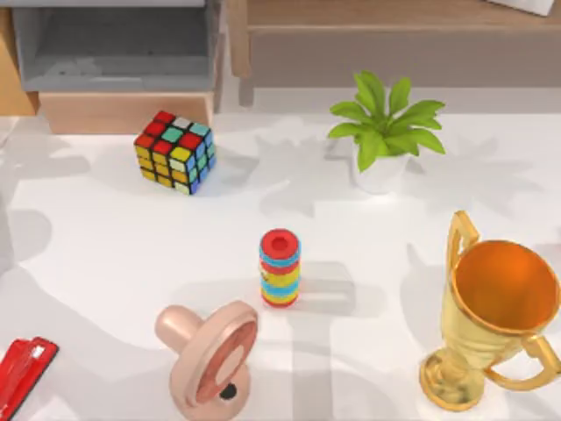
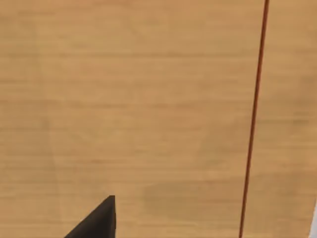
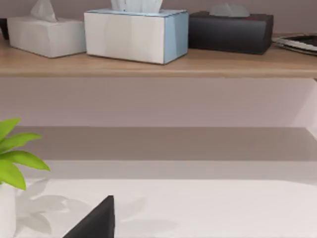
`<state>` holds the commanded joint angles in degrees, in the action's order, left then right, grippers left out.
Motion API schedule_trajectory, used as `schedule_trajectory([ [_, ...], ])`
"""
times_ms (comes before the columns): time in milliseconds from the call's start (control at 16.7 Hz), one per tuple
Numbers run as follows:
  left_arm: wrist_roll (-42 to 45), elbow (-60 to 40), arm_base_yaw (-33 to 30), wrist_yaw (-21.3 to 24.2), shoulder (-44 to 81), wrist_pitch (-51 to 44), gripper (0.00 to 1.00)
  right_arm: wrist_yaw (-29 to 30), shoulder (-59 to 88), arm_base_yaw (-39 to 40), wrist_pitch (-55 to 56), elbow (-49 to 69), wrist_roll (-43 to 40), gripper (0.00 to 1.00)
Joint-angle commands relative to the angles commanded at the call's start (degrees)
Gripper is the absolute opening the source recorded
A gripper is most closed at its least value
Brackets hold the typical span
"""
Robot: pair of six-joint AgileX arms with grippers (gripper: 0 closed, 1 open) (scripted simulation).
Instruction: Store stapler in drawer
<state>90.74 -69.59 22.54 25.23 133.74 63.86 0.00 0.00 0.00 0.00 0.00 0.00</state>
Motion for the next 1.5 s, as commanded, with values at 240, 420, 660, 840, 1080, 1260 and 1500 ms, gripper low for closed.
schedule_trajectory([
  [240,0.0,0.0,0.0,0.0,0.0,0.0,0.62,0.0,0.0,0.0,0.0,0.0,0.0,1.0],
  [420,0.0,0.0,0.0,0.0,0.0,0.0,0.4,0.0,0.0,0.0,0.0,0.0,0.0,1.0],
  [660,0.0,0.0,0.0,0.0,0.0,0.0,0.1,0.0,0.0,0.0,0.0,0.0,0.0,1.0],
  [840,0.0,0.0,0.0,0.0,0.0,0.0,0.0,0.0,0.0,0.0,0.0,0.0,0.0,1.0],
  [1080,0.0,0.0,0.0,0.0,0.0,0.0,0.0,0.0,0.0,0.0,0.0,0.0,0.0,1.0],
  [1260,-0.3,0.1,0.2,0.0,0.5,-0.5,0.0,0.0,0.0,0.0,0.0,0.0,0.0,1.0],
  [1500,-0.3,4.2,1.4,1.0,-1.8,1.9,0.0,0.0,0.0,0.0,0.0,0.0,0.0,1.0],
])
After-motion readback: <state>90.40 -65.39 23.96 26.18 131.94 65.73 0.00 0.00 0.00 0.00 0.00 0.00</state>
